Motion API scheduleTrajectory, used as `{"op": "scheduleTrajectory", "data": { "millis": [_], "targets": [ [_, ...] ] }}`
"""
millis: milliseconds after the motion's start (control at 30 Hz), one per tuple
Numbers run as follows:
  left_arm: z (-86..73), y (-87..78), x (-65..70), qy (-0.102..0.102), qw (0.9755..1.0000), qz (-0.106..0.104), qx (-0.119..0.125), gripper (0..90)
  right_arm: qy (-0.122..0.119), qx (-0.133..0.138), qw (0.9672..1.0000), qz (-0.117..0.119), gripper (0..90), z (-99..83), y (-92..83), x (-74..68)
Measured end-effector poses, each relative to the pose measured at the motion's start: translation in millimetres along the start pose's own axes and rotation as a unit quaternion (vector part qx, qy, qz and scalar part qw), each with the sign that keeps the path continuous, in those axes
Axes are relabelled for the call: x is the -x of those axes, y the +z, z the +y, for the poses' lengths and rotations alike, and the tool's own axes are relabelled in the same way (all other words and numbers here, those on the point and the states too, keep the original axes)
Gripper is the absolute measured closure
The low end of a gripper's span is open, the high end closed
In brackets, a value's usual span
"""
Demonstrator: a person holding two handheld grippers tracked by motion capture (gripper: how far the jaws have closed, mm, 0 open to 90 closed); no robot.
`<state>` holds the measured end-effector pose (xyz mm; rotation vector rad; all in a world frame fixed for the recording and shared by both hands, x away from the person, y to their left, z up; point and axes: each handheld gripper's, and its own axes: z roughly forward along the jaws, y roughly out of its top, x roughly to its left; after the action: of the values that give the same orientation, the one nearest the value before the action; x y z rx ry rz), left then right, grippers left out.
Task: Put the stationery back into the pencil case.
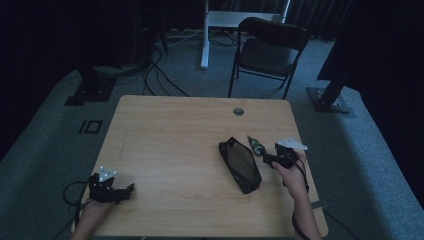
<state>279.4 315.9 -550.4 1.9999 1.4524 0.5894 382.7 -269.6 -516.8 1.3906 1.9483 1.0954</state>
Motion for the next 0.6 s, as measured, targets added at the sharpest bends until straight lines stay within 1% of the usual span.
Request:
{"op": "scheduleTrajectory", "data": {
  "millis": [67,100,133,167,233,367,433,533,600],
  "targets": [
    [0.0,0.0,0.0,0.000,1.0000,0.000,0.000,0.2,0.000,-0.005,1.0000,0.001,29.3,0.8,6.9,0.7],
    [0.0,0.0,0.0,0.000,1.0000,0.000,0.000,0.1,-0.003,-0.009,1.0000,0.001,29.7,1.1,10.3,0.5],
    [0.0,0.0,0.0,0.000,1.0000,0.000,0.000,0.1,-0.012,-0.011,0.9999,0.000,29.6,1.5,13.5,0.2],
    [0.0,0.0,0.0,0.000,1.0000,0.000,0.000,0.2,-0.014,-0.012,0.9998,0.000,29.6,1.8,16.9,0.0],
    [0.0,0.0,0.0,0.000,1.0000,0.000,0.000,0.1,-0.011,-0.018,0.9998,0.003,29.7,2.7,23.1,-0.5],
    [0.0,0.0,0.0,0.000,1.0000,0.000,0.000,0.1,-0.018,-0.030,0.9994,0.004,29.8,6.6,34.4,-2.0],
    [0.0,0.0,0.0,0.000,1.0000,0.000,0.000,0.2,-0.018,-0.034,0.9993,0.003,29.8,8.3,40.0,-1.9],
    [0.0,0.0,0.0,0.000,1.0000,0.000,0.000,0.2,-0.015,-0.041,0.9990,0.007,30.0,8.5,47.4,-1.9],
    [0.0,0.0,0.0,0.000,1.0000,0.000,0.000,0.1,-0.012,-0.042,0.9990,0.011,30.0,8.0,51.2,-2.4]
  ]
}}
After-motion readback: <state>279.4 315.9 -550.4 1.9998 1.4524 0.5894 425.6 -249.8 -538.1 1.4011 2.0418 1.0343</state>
